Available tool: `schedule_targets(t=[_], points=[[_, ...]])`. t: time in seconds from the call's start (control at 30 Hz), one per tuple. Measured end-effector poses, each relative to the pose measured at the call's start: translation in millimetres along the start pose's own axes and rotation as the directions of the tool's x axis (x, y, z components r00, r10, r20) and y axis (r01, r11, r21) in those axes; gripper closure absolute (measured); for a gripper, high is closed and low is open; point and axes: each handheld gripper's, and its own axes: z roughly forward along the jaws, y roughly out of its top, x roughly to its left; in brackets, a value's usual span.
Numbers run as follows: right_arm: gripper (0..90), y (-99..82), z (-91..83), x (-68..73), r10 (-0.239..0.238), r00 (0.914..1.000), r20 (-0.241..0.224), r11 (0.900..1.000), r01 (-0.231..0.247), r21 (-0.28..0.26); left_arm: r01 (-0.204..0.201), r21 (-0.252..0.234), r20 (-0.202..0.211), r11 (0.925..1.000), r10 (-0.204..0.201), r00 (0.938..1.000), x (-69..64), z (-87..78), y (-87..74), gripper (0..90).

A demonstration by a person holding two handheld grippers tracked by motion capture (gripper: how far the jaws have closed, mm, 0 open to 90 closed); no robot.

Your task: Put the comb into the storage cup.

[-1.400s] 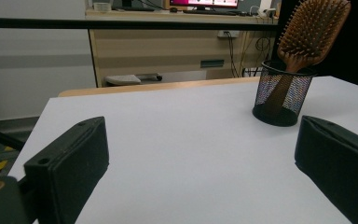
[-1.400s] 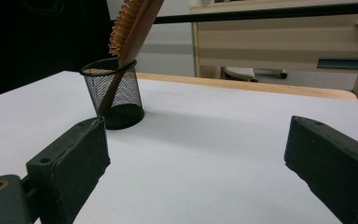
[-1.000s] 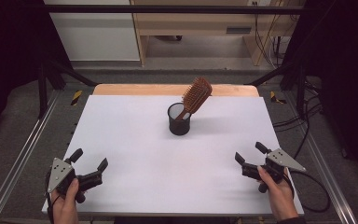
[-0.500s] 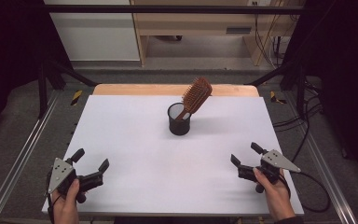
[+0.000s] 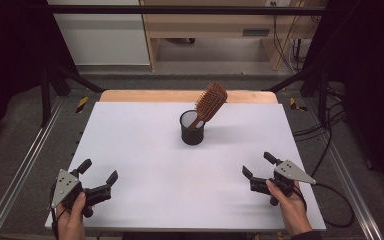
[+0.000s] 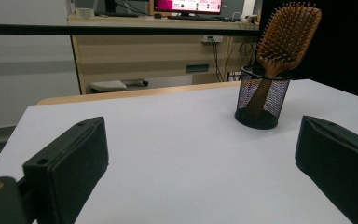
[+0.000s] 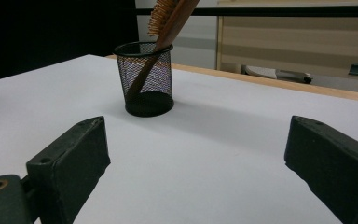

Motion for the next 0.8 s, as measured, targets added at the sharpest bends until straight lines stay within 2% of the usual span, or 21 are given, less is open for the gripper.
schedule_targets(t=[0.53, 0.8], points=[[6.2, 8.3, 16.8, 7.2, -0.031, 0.9993, -0.02, 0.9993, 0.03, -0.022, 0.034, -0.008, 0.036, 0.9994, -0.034, 0.9988, -1.0, 0.6, -0.1, 2.3], [6.2, 10.3, 30.0, 18.1, -0.047, 0.9979, -0.044, 0.9984, 0.046, -0.033, 0.041, -0.007, 0.044, 0.9991, -0.041, 0.9982, -1.6, 2.3, -0.2, 2.2]])
